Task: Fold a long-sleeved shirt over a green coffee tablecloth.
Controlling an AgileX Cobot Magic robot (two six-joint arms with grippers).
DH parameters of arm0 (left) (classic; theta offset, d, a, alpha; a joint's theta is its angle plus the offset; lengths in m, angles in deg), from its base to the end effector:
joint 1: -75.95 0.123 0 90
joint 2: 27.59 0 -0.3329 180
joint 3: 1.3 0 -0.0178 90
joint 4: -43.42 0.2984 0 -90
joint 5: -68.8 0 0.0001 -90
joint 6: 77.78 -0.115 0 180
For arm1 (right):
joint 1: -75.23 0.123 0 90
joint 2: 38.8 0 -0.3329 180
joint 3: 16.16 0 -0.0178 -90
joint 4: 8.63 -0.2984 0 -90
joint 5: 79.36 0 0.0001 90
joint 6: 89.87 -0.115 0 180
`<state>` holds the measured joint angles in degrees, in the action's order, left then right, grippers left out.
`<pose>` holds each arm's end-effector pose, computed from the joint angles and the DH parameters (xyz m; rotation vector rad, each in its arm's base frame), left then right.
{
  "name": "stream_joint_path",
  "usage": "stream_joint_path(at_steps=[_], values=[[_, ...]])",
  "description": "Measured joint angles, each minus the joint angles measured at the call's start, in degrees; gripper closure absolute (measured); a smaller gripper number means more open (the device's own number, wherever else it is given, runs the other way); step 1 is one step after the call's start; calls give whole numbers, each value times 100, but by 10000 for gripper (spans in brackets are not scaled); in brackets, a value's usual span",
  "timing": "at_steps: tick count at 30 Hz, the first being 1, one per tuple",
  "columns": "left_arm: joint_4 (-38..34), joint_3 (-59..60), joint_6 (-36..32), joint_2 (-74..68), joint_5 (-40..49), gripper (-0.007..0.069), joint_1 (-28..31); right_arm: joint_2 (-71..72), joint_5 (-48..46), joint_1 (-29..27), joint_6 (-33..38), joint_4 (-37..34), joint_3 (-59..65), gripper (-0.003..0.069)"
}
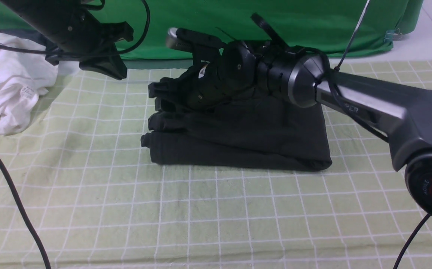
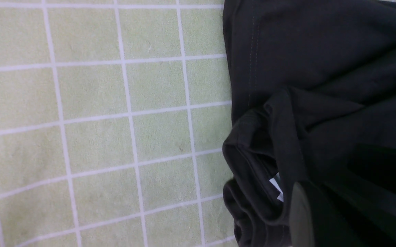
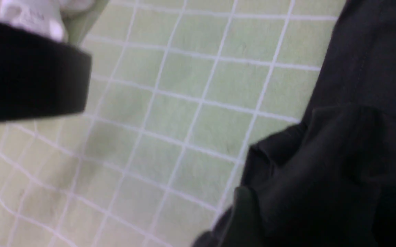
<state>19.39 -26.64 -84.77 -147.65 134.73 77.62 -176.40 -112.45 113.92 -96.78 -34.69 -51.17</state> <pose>0.5054 -0.0281 0.3048 -0.0196 2.7297 -0.5333 0.4687 0.4108 0.2237 -0.3332 2.4372 0.8453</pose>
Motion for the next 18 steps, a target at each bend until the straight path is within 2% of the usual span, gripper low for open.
stream_joint_path(at_steps=[6, 11, 18], values=[[5, 4, 0, 91, 340, 612, 0, 746, -2185, -674, 357, 475, -271, 155], [-20, 4, 63, 166, 366, 612, 0, 1131, -3283, -1065, 398, 986, -318, 153], [-31, 61, 88, 178, 377, 612, 0, 1531, -3614, -1350, 486, 1358, -232, 153]])
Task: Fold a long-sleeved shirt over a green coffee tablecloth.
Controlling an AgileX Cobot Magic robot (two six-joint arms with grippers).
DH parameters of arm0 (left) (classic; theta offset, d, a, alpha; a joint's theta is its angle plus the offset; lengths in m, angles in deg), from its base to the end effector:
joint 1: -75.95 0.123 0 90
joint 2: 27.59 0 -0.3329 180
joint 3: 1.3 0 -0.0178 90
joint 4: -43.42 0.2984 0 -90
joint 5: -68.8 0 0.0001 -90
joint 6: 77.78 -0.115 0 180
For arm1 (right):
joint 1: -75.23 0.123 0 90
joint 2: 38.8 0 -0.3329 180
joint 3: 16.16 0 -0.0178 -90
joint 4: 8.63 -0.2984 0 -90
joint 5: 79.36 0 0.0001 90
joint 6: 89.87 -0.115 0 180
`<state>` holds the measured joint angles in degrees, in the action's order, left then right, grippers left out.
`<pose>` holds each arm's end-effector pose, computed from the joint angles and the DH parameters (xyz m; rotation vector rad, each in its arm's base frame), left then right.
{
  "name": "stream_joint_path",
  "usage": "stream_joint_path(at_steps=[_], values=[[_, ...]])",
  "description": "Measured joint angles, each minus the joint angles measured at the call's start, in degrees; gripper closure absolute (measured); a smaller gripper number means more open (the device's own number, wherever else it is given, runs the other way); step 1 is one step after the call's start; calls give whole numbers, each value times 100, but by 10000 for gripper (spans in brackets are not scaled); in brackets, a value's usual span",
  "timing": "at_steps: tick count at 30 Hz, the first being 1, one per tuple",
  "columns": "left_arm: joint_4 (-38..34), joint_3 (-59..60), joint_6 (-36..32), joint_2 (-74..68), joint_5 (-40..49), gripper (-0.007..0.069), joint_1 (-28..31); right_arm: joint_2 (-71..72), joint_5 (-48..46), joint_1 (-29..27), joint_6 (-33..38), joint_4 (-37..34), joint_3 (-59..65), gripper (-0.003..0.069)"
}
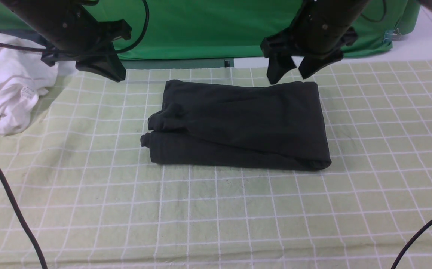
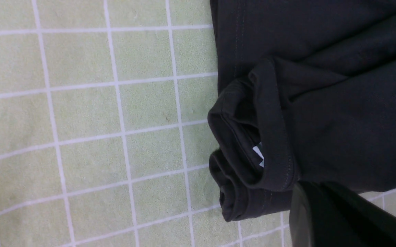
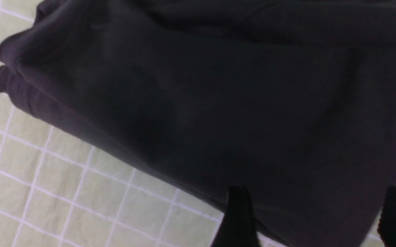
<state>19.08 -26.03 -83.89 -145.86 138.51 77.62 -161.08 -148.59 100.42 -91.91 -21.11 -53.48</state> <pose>0.4913 -0.0302 0.3150 -0.0173 2.7719 -0.5616 0.4636 0.2437 0.3474 -0.5054 2.6756 0.4409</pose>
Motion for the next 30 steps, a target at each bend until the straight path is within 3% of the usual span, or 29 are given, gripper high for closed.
stream_joint_path(at_steps=[10, 15, 24, 30], values=[[459, 1802, 0, 399, -155, 608, -124, 524, 83, -7, 126, 382, 1919, 153], [638, 2487, 96, 399, -949, 560, -319, 239, 397, -7, 142, 439, 2364, 153], [601, 2785, 107, 318, -1947, 260, -993, -447, 457, -7, 120, 816, 2377, 153], [466, 2785, 107, 47, -2276, 200, -1193, -561, 575, -7, 102, 908, 2377, 153]])
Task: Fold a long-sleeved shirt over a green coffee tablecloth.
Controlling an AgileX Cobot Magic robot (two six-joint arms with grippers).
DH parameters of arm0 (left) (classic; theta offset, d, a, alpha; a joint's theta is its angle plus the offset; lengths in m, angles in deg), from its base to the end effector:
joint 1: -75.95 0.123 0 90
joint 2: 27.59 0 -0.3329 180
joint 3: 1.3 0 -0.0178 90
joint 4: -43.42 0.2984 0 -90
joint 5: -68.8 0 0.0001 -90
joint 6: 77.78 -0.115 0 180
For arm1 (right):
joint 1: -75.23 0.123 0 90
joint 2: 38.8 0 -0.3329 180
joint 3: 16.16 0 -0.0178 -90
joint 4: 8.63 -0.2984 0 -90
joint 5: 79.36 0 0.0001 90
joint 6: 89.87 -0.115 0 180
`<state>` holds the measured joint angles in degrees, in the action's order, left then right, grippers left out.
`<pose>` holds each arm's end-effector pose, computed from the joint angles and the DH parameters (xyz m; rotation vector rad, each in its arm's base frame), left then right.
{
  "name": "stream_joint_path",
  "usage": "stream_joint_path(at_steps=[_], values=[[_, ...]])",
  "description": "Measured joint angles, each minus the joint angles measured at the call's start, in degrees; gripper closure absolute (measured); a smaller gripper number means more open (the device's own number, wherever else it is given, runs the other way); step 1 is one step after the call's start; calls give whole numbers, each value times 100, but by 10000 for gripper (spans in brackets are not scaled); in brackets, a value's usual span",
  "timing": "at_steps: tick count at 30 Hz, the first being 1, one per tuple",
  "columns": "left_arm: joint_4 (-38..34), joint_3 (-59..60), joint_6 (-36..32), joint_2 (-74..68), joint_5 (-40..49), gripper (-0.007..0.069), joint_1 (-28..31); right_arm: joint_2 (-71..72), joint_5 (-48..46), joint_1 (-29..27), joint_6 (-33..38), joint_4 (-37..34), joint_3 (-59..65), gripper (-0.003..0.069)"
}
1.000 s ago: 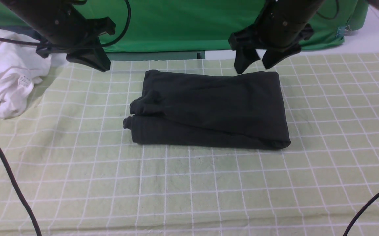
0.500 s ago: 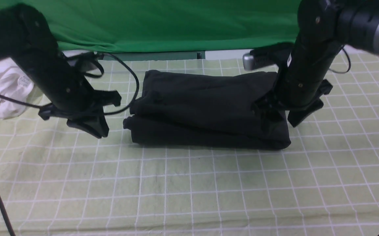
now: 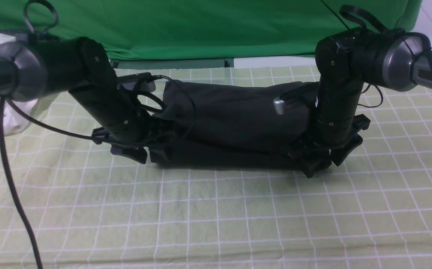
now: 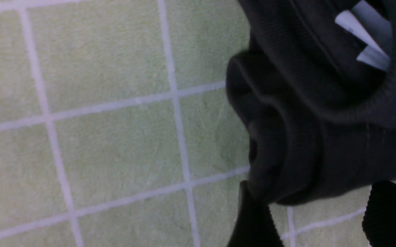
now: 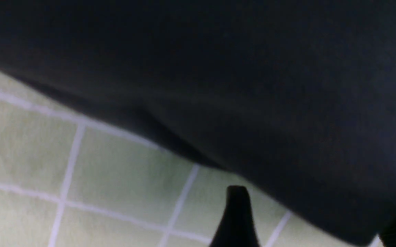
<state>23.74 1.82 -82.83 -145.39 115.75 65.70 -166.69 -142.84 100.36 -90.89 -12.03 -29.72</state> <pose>0.4348 -0.1074 0.1712 0.0844 2.9147 -0.4176 0.4393 0.2128 0.1642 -0.6117 3.0544 0.0948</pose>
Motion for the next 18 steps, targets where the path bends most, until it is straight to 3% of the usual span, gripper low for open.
stream_joint_path(at_steps=[3, 7, 9, 11, 13, 18], values=[[-19, 2, -7, -132, -260, 217, -6, -23, 182, 0, 0, 0, 0, 153], [-190, 2, -313, -202, -426, 342, -6, -23, 288, 0, 18, 0, 0, 262], [-283, 2, -416, -202, -482, 431, -6, -23, 303, 0, 52, 0, 0, 364], [-356, 2, -456, -202, -502, 555, -6, -23, 308, 0, 102, 0, 0, 529], [-405, 2, -470, -184, -450, 596, -6, -23, 260, 0, 146, 0, 0, 611], [-465, 123, -476, 197, -58, 607, -6, 114, -212, 0, 152, -18, 5, 631]])
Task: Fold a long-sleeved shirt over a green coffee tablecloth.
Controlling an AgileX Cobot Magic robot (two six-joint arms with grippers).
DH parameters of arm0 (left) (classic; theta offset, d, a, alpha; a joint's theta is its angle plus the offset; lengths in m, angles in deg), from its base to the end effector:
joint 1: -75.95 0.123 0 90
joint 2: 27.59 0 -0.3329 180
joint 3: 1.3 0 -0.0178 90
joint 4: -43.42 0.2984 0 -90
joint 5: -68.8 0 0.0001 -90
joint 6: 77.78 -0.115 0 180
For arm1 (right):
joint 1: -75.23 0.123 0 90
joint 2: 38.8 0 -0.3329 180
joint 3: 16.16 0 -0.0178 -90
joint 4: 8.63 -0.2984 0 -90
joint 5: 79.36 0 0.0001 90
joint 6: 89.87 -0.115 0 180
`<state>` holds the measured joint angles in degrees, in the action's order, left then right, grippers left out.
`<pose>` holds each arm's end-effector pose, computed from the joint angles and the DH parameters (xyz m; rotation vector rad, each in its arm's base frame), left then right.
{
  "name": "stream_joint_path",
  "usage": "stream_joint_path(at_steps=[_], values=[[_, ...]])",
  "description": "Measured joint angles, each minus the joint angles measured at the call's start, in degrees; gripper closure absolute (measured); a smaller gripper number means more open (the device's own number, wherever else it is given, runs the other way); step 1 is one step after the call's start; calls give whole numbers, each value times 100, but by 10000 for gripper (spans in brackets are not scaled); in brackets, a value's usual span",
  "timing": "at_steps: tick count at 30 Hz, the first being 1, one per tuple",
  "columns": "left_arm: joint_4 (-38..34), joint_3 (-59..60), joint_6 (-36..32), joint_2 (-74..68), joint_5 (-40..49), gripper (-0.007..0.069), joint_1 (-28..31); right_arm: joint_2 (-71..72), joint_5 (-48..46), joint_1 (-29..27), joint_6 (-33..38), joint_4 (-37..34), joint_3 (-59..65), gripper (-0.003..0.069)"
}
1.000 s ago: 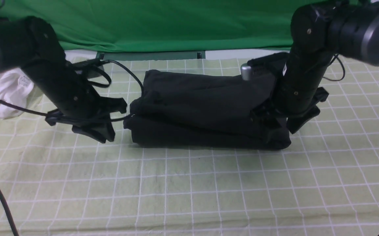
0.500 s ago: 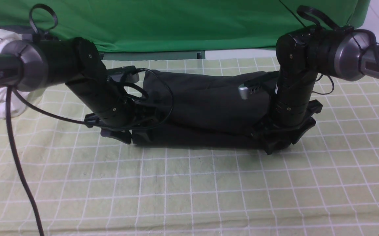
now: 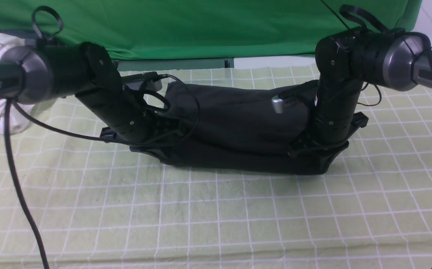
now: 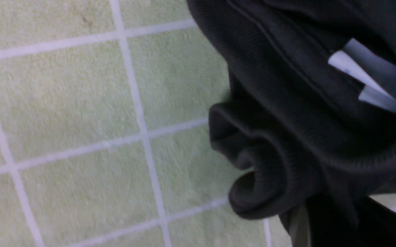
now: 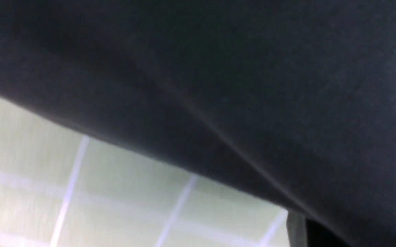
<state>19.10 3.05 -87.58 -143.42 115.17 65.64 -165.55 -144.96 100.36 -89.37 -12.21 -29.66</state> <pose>0.4290 -0.1129 0.1825 0.1318 2.8682 -0.4955 0.4342 0.2109 0.1735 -0.6562 3.0633 0.0942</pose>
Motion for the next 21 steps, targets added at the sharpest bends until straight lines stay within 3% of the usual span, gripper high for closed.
stream_joint_path(at_steps=[3, 14, 21], values=[[-84, 239, 0, 290, 135, 607, 0, 188, -195, 0, 0, -11, 116, 631], [-437, 2868, 24, 2041, 225, 608, 0, 2055, -115, 292, -367, -29, 2041, 631], [-585, 3257, -28, 2427, -346, 608, 0, 2330, 188, 513, -499, -35, 2512, 631]])
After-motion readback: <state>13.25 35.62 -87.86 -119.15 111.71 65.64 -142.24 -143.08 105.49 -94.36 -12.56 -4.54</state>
